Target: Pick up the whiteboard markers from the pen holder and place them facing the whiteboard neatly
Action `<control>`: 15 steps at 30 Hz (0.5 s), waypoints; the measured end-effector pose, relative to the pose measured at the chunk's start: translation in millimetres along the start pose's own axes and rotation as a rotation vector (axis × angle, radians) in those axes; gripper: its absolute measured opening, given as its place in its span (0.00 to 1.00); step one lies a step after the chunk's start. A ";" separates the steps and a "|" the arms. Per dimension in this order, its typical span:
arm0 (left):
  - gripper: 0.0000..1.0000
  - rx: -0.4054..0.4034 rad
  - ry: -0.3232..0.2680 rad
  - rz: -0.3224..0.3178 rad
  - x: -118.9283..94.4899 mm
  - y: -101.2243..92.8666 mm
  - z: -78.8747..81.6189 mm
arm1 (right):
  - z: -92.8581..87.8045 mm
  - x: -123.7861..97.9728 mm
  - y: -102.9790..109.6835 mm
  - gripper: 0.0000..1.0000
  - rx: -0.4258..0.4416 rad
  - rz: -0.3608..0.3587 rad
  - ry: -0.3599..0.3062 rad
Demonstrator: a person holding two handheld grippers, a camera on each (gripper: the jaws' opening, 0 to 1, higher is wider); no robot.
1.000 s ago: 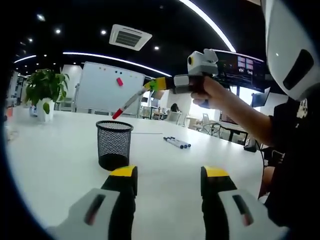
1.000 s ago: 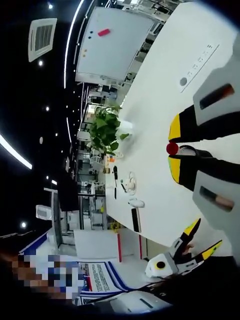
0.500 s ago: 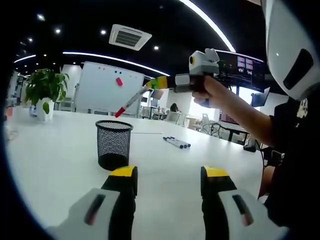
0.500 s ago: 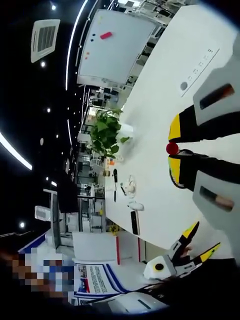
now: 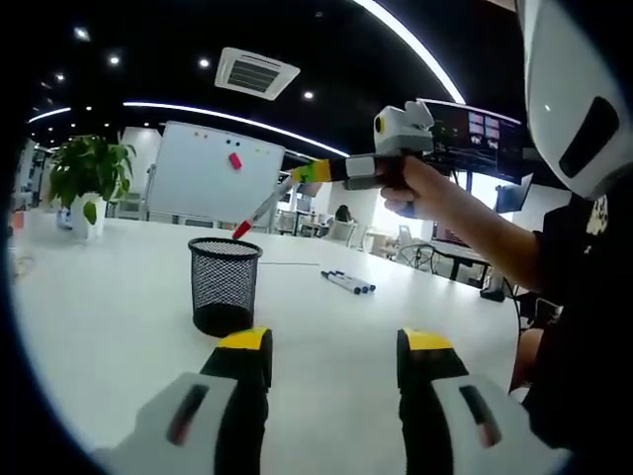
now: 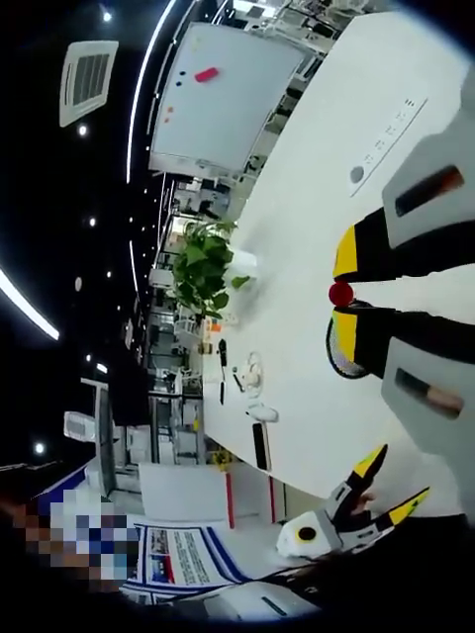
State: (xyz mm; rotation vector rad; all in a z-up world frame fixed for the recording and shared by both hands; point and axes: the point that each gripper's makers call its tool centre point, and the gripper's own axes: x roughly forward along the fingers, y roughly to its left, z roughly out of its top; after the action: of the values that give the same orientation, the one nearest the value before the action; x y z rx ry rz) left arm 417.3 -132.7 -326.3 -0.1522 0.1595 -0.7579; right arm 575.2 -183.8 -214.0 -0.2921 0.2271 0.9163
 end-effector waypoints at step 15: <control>0.52 -0.006 0.008 -0.011 2.8 -1.0 -1.6 | -12.8 0.5 -6.4 0.13 0.018 -0.025 0.014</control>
State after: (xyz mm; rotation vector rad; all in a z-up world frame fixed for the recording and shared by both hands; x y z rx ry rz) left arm 418.3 -135.5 -327.9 -0.1562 0.1690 -0.7689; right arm 579.7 -191.5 -225.2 -0.2845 0.2436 0.8878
